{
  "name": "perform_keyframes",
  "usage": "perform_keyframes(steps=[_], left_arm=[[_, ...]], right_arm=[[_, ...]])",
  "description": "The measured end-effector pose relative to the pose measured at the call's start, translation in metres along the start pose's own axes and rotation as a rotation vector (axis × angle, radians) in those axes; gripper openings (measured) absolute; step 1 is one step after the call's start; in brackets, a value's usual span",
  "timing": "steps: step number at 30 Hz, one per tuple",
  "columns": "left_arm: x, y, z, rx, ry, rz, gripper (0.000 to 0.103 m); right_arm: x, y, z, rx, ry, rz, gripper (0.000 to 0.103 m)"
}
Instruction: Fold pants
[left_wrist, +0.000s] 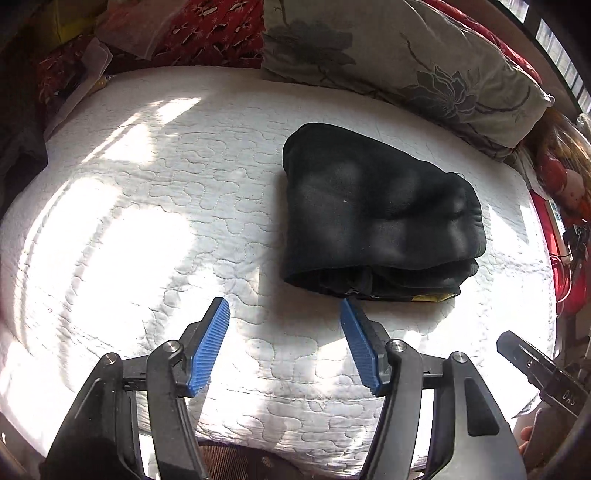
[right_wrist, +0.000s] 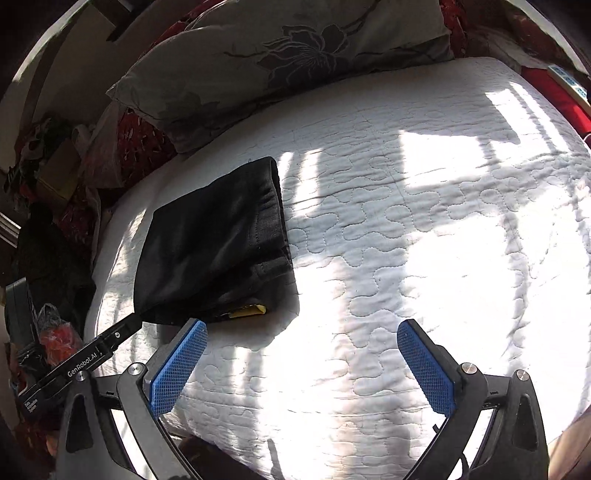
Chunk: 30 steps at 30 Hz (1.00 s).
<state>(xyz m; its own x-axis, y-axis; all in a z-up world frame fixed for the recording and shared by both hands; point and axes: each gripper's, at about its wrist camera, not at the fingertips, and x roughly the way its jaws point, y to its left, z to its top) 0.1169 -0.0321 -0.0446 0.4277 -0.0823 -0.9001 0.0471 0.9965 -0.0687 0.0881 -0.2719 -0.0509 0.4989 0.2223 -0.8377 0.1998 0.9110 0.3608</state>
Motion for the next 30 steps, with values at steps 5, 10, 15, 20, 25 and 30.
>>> perform_keyframes(steps=[5,10,15,20,25,30], left_arm=[[-0.013,-0.012,-0.036,0.037,-0.026,0.092,0.062],[-0.030,-0.022,-0.056,0.049,-0.063,0.083,0.062],[-0.043,-0.032,-0.071,0.068,-0.086,0.099,0.062],[-0.052,-0.039,-0.079,0.074,-0.106,0.148,0.062],[-0.052,-0.038,-0.082,0.045,-0.078,0.171,0.064],[-0.053,-0.037,-0.083,0.051,-0.084,0.193,0.064]], right_arm=[[-0.005,0.003,-0.045,-0.079,0.010,-0.043,0.103],[-0.028,0.011,-0.072,-0.129,-0.040,-0.029,0.103],[-0.068,0.017,-0.089,-0.187,-0.199,-0.038,0.103],[-0.091,0.020,-0.094,-0.224,-0.289,-0.043,0.103],[-0.094,0.019,-0.095,-0.235,-0.303,-0.053,0.103],[-0.093,0.018,-0.095,-0.237,-0.306,-0.057,0.103]])
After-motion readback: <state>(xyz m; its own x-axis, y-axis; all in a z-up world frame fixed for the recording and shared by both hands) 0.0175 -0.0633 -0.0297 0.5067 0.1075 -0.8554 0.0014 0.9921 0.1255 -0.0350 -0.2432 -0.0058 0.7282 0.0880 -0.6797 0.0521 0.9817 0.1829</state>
